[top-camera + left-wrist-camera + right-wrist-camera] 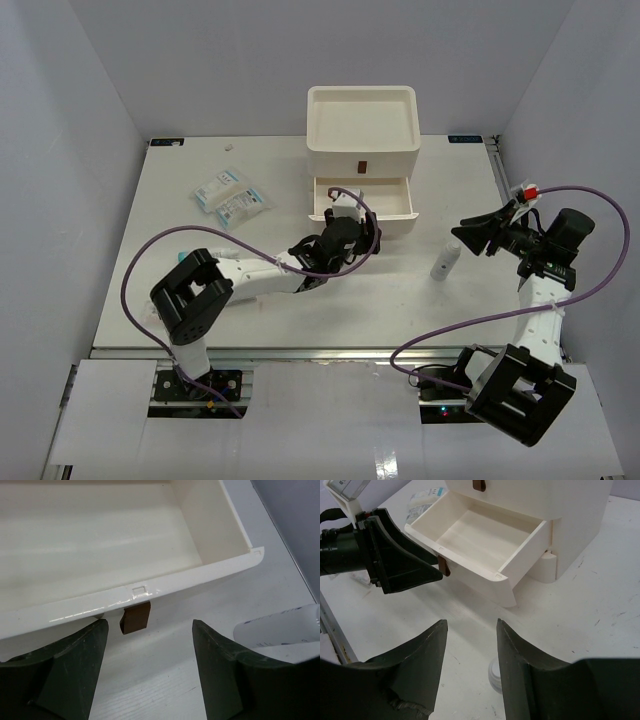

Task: Organize the makeup

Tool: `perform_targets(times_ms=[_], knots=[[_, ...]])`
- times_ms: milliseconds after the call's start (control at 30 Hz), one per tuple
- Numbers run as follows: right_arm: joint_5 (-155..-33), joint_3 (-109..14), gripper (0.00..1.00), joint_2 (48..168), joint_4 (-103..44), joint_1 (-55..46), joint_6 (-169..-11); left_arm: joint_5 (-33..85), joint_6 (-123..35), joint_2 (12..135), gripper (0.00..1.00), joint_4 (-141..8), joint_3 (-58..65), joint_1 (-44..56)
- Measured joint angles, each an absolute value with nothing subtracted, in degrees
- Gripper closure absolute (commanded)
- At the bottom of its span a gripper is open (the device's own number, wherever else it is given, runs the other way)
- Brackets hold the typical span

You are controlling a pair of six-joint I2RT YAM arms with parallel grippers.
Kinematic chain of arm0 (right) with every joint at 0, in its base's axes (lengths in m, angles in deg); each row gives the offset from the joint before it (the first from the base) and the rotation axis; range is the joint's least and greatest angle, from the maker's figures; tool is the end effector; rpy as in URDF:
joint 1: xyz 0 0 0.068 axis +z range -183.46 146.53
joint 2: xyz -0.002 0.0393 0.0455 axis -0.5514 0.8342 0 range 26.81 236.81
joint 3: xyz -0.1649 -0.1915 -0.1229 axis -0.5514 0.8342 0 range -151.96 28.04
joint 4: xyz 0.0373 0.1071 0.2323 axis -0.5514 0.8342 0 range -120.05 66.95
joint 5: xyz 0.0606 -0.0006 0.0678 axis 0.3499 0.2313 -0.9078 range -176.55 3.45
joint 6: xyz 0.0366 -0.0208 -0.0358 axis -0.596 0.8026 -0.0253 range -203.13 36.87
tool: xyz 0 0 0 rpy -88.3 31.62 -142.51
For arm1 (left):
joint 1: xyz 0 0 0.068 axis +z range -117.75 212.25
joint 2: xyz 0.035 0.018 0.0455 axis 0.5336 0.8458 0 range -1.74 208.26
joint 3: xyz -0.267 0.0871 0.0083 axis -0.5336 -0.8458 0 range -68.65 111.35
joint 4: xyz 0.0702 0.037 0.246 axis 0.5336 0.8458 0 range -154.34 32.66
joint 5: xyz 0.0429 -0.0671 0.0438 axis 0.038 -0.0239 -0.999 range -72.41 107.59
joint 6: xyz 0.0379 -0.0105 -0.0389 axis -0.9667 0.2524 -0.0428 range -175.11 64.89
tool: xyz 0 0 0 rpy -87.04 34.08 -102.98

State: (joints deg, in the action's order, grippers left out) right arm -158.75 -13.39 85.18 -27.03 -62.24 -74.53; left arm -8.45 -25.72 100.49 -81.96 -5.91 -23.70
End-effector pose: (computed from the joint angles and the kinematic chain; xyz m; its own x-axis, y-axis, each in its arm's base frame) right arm 0.1980 -0.0680 0.3032 -0.2005 0.0581 -0.9780 -0.6749 0.7154 0.1809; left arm 0.2391 -0.3243 0.2321 -0.4351 -0.1436 -0.8889 0.3475 0.8839 -0.3129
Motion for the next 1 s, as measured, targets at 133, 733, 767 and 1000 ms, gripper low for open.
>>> perform_targets(times_ms=[133,733,767,1000], knots=[[-158.8,-13.4,0.49,85.2,-26.8,-62.2,-73.5,-6.8,-26.3,98.1,0.17,-80.8,-6.1,-23.7],[-155.8,-16.0,0.42,83.9,-15.1,-54.5,-59.5,6.7,-30.8,66.4,0.08,-64.1,-17.0,-17.2],[-154.9,-16.9,0.41,83.8,-13.3,-52.7,-57.8,7.7,-31.1,64.4,0.08,-62.8,-17.8,-15.1],[-149.2,-27.7,0.36,84.0,-2.1,-36.8,-45.9,8.5,-34.7,51.6,0.05,-54.7,-23.3,-3.9]])
